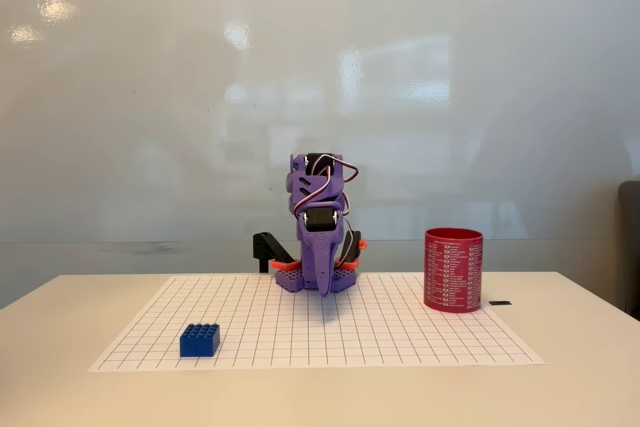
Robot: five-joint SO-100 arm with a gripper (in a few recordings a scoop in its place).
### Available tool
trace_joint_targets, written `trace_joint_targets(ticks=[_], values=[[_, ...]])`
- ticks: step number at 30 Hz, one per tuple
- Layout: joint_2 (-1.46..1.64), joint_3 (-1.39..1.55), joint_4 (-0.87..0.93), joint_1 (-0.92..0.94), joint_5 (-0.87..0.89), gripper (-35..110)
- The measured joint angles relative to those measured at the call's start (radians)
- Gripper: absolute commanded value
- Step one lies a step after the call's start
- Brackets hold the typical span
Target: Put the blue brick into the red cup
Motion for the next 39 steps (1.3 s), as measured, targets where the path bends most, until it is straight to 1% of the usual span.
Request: trace_joint_targets(ticks=[2,4,5,10,39], values=[[0.000,0.000,-0.006,-0.006,-0.034,0],[0.000,0.000,-0.014,-0.077,-0.074,0],[0.000,0.000,-0.015,-0.110,-0.078,0],[0.000,0.000,-0.028,-0.141,-0.086,0],[0.000,0.000,-0.035,-0.133,-0.104,0]])
